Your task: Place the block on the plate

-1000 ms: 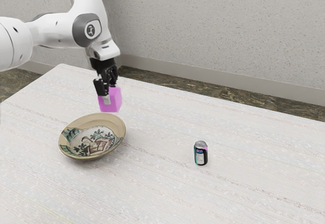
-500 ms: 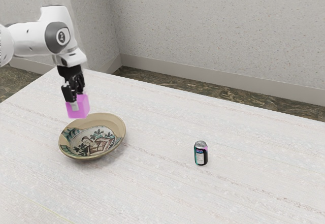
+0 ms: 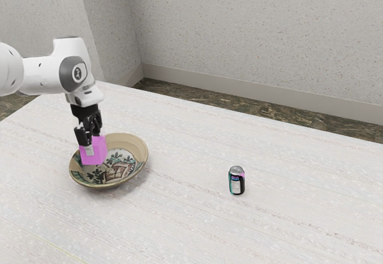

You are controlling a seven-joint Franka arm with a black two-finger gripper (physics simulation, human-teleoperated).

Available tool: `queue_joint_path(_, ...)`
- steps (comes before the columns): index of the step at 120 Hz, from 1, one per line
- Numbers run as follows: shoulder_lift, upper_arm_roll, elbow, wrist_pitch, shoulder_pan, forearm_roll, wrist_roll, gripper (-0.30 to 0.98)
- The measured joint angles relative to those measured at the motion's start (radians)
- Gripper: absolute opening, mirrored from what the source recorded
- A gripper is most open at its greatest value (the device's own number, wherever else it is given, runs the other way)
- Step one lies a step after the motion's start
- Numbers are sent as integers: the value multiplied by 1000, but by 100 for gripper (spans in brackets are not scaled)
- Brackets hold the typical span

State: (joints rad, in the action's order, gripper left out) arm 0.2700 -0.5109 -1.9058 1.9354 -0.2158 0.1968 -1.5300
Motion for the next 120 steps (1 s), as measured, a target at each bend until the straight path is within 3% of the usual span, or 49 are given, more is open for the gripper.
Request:
queue_joint_path(43,41,21,-2,61,5,27,-17,40)
queue_joint_path(77,67,51,9,88,8,31,-26,61)
queue_joint_path(101,-28,52,106,20,-3,23,-19,65)
queue_joint_path(120,-116,221,258,-135,-7,-67,61,67)
